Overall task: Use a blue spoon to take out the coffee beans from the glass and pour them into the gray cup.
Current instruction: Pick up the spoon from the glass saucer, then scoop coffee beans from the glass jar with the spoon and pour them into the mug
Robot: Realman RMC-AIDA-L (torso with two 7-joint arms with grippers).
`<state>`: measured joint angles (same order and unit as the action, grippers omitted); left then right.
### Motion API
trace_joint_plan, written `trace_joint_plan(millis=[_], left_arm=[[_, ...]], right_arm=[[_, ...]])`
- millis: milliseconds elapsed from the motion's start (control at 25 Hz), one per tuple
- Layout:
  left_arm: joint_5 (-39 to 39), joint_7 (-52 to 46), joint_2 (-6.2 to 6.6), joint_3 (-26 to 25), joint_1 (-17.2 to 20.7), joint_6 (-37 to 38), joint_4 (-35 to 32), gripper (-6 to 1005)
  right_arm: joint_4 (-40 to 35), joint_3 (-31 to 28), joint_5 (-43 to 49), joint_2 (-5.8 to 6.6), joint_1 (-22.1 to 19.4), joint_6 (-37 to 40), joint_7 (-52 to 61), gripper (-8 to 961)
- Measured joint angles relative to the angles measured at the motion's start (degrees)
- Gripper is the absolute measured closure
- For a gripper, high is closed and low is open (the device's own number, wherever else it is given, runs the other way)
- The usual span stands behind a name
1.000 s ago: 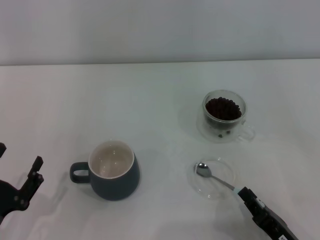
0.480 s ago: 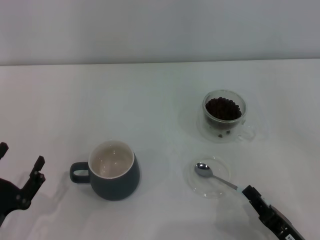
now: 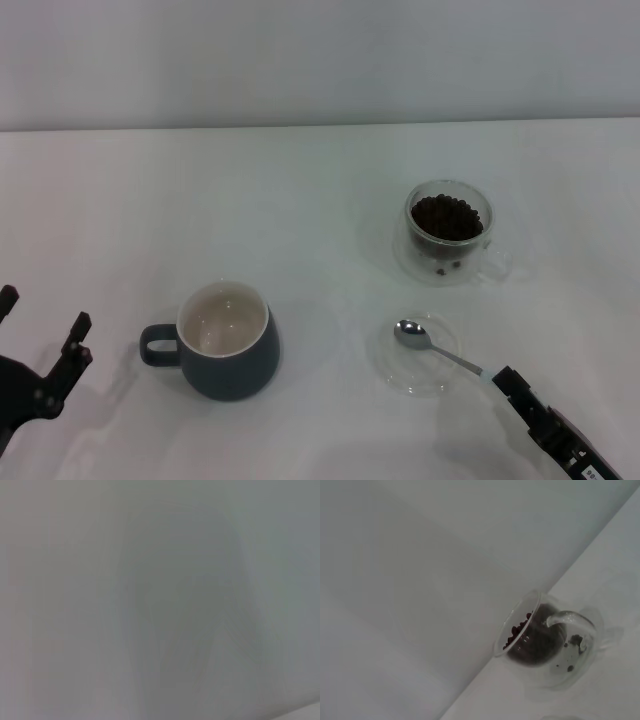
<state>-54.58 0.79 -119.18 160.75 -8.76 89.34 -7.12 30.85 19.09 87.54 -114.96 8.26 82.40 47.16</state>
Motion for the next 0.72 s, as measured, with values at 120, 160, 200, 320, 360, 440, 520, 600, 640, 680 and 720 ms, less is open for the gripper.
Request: trace_joint_plan(millis=[120,160,200,320,360,440,520,600,640,680,720], left_arm=[[0.0,0.0,-0.04,0.0,-0.5,-1.1,-0.1,238],[0.0,0.0,-0.06,0.0,-0.6,-1.3,-0.1,238],[0.0,0.0,-0.07,0.0,-0.6,-1.3,-0.1,238],[0.0,0.0,-0.1,0.0,-0.7,-1.5,-0.2,237],[-0.4,0.0,-0.11,0.0,-0.7,-1.8,-0.3,237],[-0.6,-0.1,-0.11,0.0,-0.6,-1.9,-0.3,238],[-1.3,-0.7,-0.1,0.0,-0.6,-1.9,-0.2,239],[-2.0,-1.7,-0.07,0.0,-0.6,-1.9,0.0,241],[-2.2,-1.9,-0.06,0.0,-0.6,-1.9,0.0,242],[-2.6,-2.1,-0.03,0.0,-0.6,-1.9,0.0,242],[-2.8,-2.1,-0.01,0.0,-0.6,-1.9,0.0,242]], right_arm=[[-1.0,0.8,0.0,0.0,0.0,0.5,1.3,799],[-1.2,0.9,0.0,0.0,0.0,0.7,1.5,799],[-1.4,1.0,0.0,0.0,0.0,0.9,1.8,799],[-2.5,1.8,0.0,0.02,0.0,2.5,2.9,799],[-3.8,2.6,0.0,0.06,0.1,4.3,4.1,799],[-4.3,2.9,0.0,0.08,0.4,5.1,4.5,799],[-4.9,3.5,0.0,0.1,1.1,6.4,4.9,799],[-5.7,3.8,0.0,0.13,1.9,7.1,5.2,798],[-6.4,3.9,0.0,0.14,2.2,7.2,5.5,798],[-7.1,3.9,0.0,0.16,2.5,7.3,6.1,798],[-8.1,3.9,0.0,0.16,2.8,7.5,6.9,798]])
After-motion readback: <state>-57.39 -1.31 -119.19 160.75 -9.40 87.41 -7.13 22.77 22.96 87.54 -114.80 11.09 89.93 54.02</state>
